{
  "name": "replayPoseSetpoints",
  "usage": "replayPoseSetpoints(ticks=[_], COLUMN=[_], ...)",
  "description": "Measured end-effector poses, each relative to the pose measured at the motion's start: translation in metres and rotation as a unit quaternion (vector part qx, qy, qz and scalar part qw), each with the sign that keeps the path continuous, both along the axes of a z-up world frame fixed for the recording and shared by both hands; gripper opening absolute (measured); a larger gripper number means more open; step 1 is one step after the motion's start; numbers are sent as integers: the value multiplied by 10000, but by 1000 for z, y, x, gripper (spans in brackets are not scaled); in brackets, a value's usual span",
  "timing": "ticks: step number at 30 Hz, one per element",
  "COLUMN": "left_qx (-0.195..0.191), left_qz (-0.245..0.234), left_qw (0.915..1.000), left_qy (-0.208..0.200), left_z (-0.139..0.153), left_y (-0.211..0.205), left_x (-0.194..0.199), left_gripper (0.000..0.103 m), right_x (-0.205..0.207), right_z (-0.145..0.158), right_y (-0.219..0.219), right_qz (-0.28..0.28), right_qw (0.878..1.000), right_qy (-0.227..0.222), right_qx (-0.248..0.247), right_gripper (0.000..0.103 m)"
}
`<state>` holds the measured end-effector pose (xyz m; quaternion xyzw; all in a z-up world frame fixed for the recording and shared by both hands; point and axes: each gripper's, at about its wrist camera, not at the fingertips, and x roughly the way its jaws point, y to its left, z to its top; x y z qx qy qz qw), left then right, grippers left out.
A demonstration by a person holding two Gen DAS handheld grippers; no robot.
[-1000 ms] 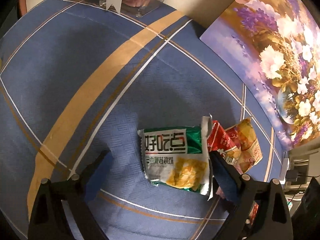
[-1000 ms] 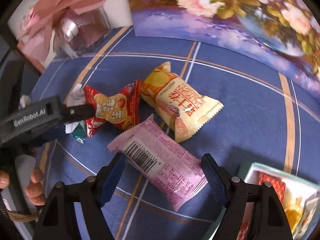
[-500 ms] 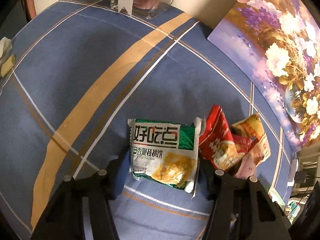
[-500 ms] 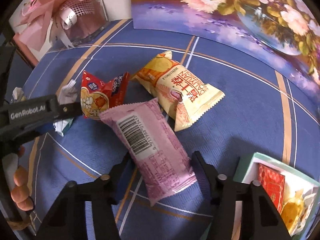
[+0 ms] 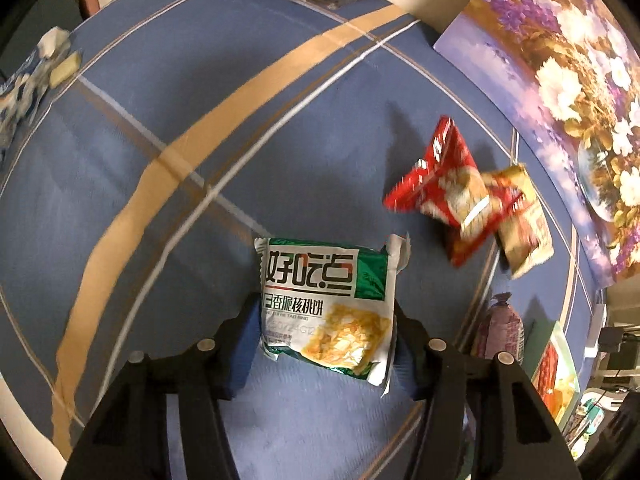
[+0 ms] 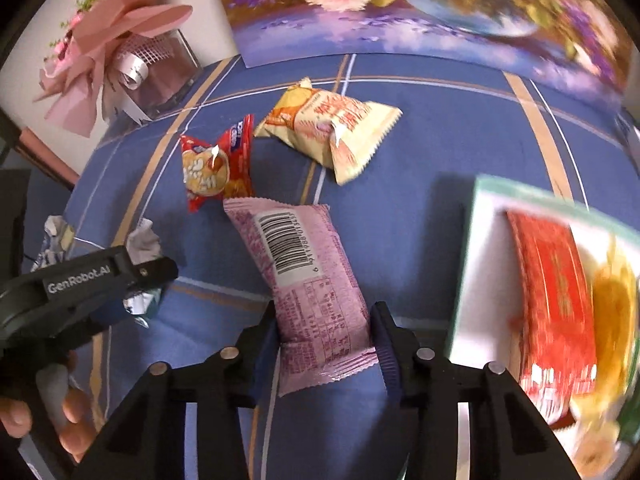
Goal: Organize snacks
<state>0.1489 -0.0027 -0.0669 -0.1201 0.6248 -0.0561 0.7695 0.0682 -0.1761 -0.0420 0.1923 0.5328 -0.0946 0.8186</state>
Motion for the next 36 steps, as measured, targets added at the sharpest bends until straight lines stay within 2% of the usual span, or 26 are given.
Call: replayPoseSetpoints(ticks=[3, 8, 16, 19, 22, 31, 36], left_qx=[-25, -110, -168, -224, -279, -361, -389], left_qz=[21, 74, 73, 40, -46, -417, -503], left_qw=[10000, 9998, 9998, 9996, 9992, 9959, 9949], left_qy=[55, 114, -92, -179, -280, -716, -780], left_z=[0, 2, 17, 28, 37, 64, 66], left_y=[-1, 0, -4, 13, 18, -12, -28], left_x=[-13, -36, -63, -83, -90, -96, -94], left_gripper=[59, 58, 58, 58, 58, 58, 58], right_x=[-14, -33, -60, -72, -83, -111, -121], right_z=[2, 9, 35, 44, 52, 73, 86], right_y=[5, 15, 25, 25, 24, -1, -19], right_qz=[-54, -48, -77, -115, -219, -542, -731], right_qw=[10000, 9998, 9988, 9983, 9977, 9949, 9921], right_qy=[-7, -51, -376, -489, -569, -818, -959], right_qx=[41, -184, -291, -304, -285, -249, -339], right_gripper=[47, 47, 47, 47, 47, 47, 47])
